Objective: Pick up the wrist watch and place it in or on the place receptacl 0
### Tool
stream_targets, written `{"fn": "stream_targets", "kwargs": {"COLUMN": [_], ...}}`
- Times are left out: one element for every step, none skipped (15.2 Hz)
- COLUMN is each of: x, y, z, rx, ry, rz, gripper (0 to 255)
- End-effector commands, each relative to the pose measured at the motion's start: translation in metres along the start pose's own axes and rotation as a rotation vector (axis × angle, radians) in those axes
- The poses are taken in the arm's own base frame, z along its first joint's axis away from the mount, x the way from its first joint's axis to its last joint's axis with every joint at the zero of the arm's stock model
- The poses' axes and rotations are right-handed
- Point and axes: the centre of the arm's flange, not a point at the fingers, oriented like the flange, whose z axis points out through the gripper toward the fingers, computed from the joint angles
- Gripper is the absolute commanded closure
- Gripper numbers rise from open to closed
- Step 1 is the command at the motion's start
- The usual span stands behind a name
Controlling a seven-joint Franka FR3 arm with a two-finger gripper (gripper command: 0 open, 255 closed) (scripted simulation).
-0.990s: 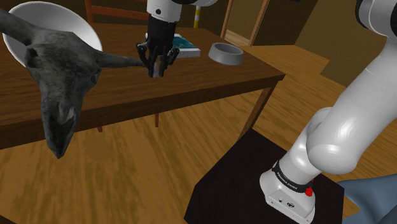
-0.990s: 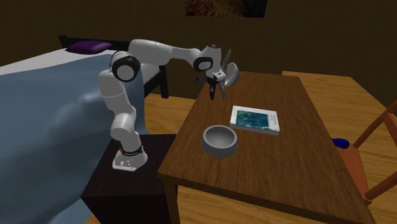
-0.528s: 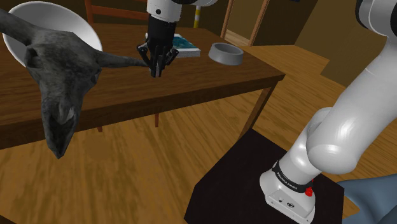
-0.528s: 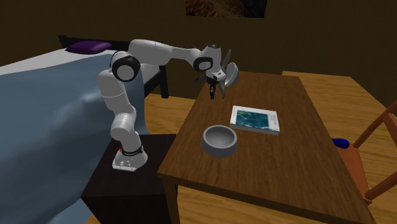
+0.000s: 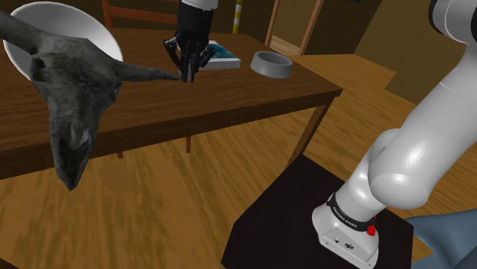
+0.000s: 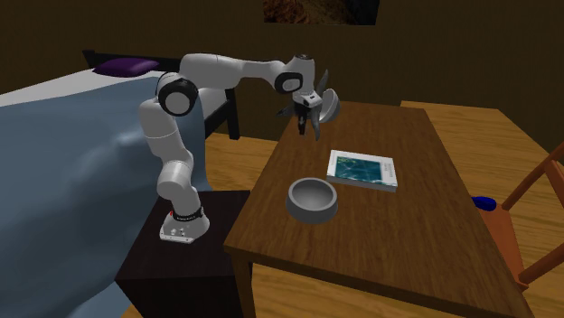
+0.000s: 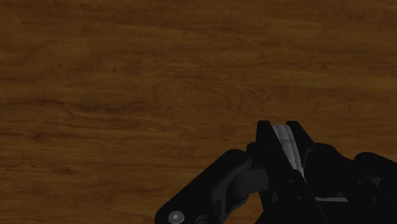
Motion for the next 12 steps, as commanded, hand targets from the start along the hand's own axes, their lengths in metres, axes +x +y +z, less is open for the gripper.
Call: {"fn": "stream_targets", "kwargs": {"x": [0.001,0.001,0.001,0.001,0.001,0.001,0.001,0.001,0.001,0.001,0.001,0.002], "y": [-0.001,-0.002,-0.002,-0.003,-0.004,-0.004,-0.005,-0.006,-0.006,-0.007,-0.007,-0.008], "z": [-0.010,-0.015,-0.021,-0.026,-0.031,-0.036,-0.041,-0.047,-0.052,-0.057,-0.062,-0.068], "rx": [0.000,0.000,0.000,0.000,0.000,0.000,0.000,0.000,0.000,0.000,0.000,0.000], "ry": [0.000,0.000,0.000,0.000,0.000,0.000,0.000,0.000,0.000,0.000,0.000,0.000], "rz": [0.000,0.000,0.000,0.000,0.000,0.000,0.000,0.000,0.000,0.000,0.000,0.000], "gripper": [255,255,255,255,255,255,255,255,255,255,255,255]}}
